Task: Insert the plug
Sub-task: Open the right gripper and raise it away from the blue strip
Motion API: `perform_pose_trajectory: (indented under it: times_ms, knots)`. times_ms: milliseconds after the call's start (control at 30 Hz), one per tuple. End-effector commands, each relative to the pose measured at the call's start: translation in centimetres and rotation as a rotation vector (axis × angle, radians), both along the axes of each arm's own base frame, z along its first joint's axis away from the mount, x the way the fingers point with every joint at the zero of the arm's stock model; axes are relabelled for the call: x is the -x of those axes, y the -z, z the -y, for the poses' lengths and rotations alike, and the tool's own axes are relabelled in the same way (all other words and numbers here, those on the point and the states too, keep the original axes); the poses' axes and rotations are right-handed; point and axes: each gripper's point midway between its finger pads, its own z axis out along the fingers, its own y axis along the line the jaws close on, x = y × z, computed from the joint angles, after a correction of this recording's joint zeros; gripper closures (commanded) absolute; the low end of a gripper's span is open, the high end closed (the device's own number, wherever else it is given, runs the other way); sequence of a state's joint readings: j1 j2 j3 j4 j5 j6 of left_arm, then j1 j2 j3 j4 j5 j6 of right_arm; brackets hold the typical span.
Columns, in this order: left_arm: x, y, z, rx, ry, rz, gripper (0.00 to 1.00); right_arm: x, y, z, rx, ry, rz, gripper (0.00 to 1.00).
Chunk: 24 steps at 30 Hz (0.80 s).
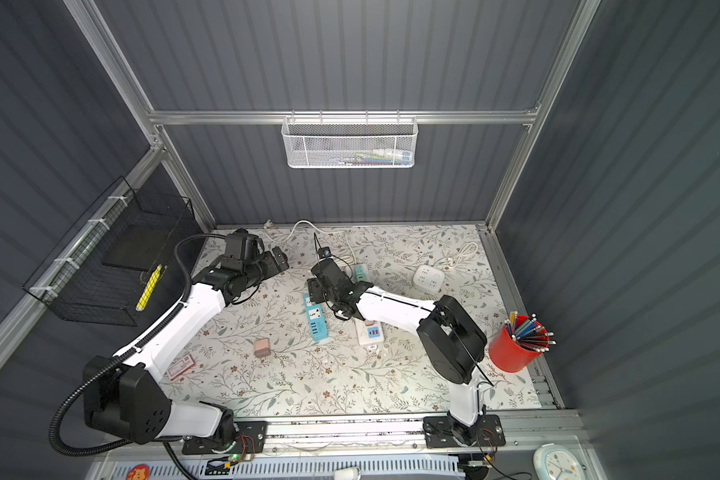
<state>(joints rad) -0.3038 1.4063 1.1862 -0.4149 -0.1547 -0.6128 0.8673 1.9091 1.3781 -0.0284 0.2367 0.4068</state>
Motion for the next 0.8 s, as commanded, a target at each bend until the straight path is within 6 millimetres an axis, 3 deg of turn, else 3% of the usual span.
perform_pose_trajectory:
  times_ms: [0,267,400,567,767]
  knots:
    - [0.1,-0.3,-0.4,-0.004,-0.008,0.012,0.00,-0.4,2.2,-0.2,0.032,-0.009,-0.038,0.27]
    - [0.1,-0.1,-0.3,-0.003,-0.004,0.006,0.00,-0.1,7.4,1.2,0.092,0.019,-0.116,0.28]
    - [0.0,0.0,-0.3,-0.001,-0.003,0.003,0.00,0.7,7.5,2.2,0.086,0.032,-0.118,0.28]
    - [0.0,0.3,-0.2,-0.003,-0.001,-0.005,0.00,0.8,4.8,1.9,0.055,0.006,-0.090,0.28]
    - [0.1,1.5,-1.2,-0.037,-0.051,-0.031,0.00,1.2,-1.6,1.5,-0.030,-0.044,-0.007,0.26]
